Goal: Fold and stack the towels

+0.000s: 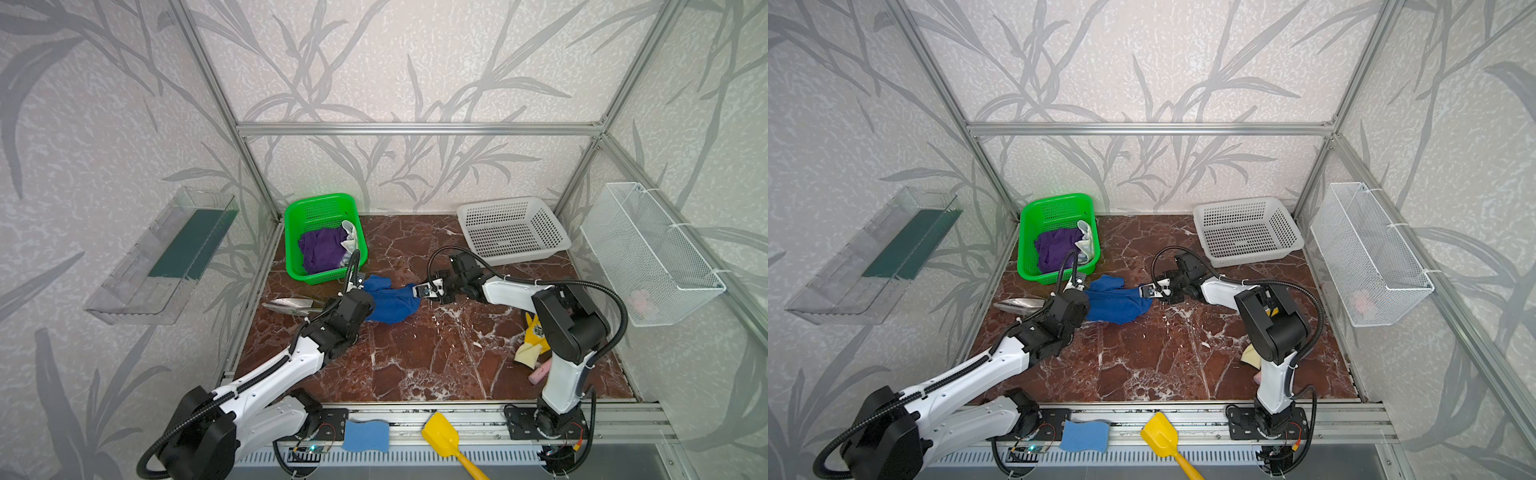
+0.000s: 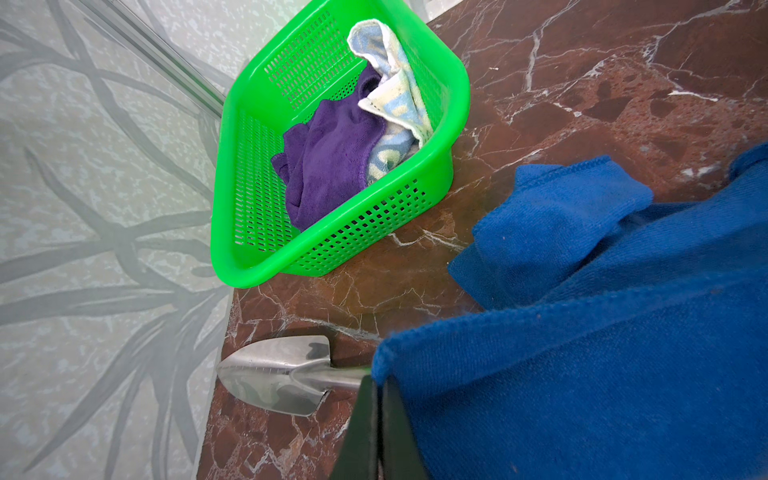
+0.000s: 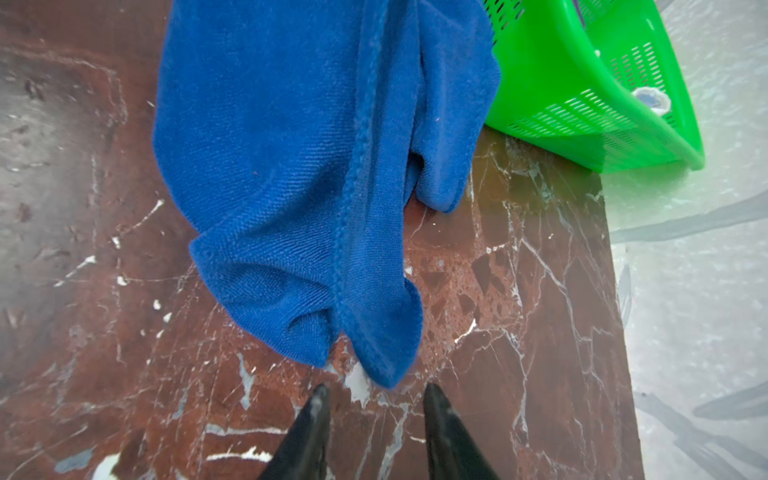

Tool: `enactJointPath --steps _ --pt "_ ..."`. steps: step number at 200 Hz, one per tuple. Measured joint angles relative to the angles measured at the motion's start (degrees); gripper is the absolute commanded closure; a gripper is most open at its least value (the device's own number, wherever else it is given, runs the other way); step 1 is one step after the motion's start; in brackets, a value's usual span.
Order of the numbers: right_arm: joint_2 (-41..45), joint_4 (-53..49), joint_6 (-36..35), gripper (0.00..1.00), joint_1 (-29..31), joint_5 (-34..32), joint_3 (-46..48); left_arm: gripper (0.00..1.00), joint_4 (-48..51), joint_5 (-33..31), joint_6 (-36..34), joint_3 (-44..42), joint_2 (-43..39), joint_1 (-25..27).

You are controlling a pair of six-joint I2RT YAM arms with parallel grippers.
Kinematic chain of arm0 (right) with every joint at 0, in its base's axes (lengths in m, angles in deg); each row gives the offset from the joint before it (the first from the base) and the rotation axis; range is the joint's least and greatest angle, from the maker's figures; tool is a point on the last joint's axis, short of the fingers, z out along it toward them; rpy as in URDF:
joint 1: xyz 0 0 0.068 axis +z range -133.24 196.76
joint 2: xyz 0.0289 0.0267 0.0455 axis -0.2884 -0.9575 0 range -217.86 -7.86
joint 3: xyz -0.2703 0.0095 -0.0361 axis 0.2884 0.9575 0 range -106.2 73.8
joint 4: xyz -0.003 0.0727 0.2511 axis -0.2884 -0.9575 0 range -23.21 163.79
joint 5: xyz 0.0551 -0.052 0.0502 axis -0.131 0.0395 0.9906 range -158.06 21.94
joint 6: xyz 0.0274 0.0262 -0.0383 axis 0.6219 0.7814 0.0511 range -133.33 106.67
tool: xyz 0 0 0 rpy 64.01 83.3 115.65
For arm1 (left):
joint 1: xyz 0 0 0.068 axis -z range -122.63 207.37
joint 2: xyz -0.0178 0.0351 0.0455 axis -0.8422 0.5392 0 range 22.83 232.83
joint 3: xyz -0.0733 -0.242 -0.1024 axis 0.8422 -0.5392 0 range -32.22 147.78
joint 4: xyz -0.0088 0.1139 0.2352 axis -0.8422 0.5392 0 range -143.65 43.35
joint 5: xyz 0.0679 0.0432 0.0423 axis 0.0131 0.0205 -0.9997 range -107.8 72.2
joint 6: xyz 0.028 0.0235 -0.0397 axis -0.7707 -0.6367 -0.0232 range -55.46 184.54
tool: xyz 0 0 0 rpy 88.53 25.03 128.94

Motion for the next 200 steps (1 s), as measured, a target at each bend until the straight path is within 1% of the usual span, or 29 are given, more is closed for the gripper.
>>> enactJointPath --steps 67,122,144,156,167,185,195,200 --pt "-4.1 -0.9 -0.8 0.62 0.6 -0.7 -3.7 1.00 -0.4 0.4 0.0 0.0 0.0 0.0" --pt "-6.5 -0.5 -0.7 0.63 0.9 -1.0 -4.5 1.00 -0.6 0.4 0.0 0.0 0.0 0.0" --pt "-6.9 0.2 -0.5 0.69 1.0 -0.9 -4.5 1.00 -0.6 0.4 -0.2 0.0 0.0 0.0" --pt "-6.9 0.5 -0.2 0.75 1.1 -0.8 -4.5 1.00 -0.6 0.4 -0.3 0.0 0.0 0.0" --pt "-6.9 1.0 0.1 0.79 1.1 -0.6 -4.5 1.00 -0.6 0.4 -0.4 0.0 0.0 0.0" --pt "-6.9 1.4 1.0 0.89 1.2 0.0 -4.7 1.00 -0.6 0.4 -0.5 0.0 0.0 0.0" --pt "-6.9 1.4 1.3 1.00 1.2 0.5 -4.9 1.00 -0.6 0.4 -0.5 0.0 0.0 0.0" --pt "-6.9 1.3 1.7 1.00 1.2 0.7 -5.0 1.00 -0.6 0.4 -0.5 0.0 0.1 0.0"
